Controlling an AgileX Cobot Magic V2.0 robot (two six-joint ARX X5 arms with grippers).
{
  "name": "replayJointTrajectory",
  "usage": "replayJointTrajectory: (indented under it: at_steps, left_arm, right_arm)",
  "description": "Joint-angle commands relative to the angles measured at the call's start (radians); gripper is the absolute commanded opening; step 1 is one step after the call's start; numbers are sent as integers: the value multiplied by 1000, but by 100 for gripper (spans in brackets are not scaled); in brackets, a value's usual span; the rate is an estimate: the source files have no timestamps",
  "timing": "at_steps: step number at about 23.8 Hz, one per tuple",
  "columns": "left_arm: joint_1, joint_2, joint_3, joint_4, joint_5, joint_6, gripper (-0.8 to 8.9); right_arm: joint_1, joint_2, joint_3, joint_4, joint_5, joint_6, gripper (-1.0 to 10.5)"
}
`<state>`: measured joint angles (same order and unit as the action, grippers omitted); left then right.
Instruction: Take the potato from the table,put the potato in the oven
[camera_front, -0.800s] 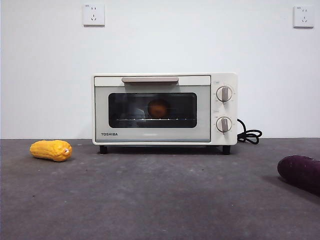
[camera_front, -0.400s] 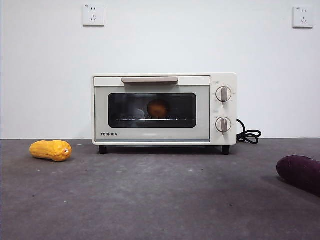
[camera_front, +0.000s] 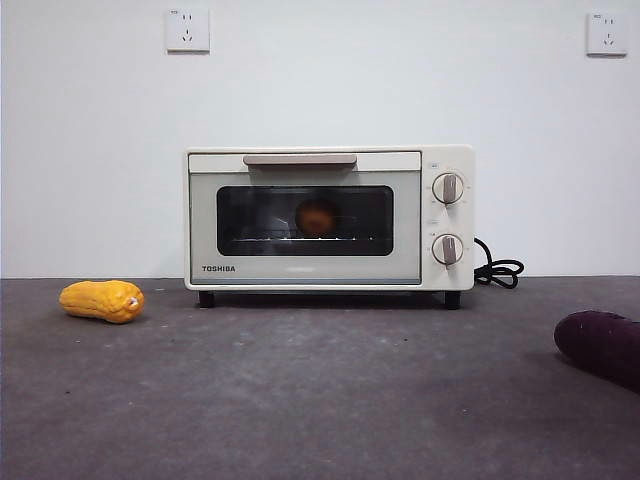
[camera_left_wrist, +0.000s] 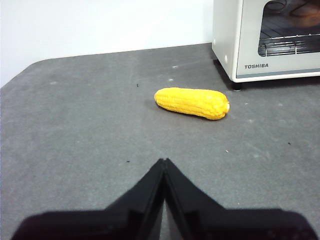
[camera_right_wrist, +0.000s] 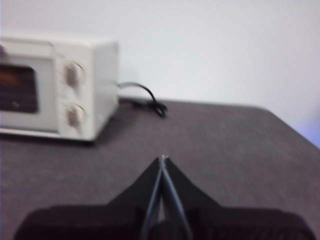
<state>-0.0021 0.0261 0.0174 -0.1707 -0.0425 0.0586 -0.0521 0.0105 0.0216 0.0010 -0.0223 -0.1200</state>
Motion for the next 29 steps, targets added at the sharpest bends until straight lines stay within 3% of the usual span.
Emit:
replayJointTrajectory:
  at_steps: [1, 7, 29]
  left_arm:
    - [-2, 3, -9, 7, -3, -7, -4]
    - [-2, 7, -9, 7, -2, -7, -4]
    - [-2, 7, -9, 7, -2, -7, -4]
  right_arm:
    - [-1, -3, -8, -45, 27, 35, 2]
    - [-1, -3, -8, -144, 39, 119, 2]
    - [-1, -2, -8, -188, 39, 120, 2]
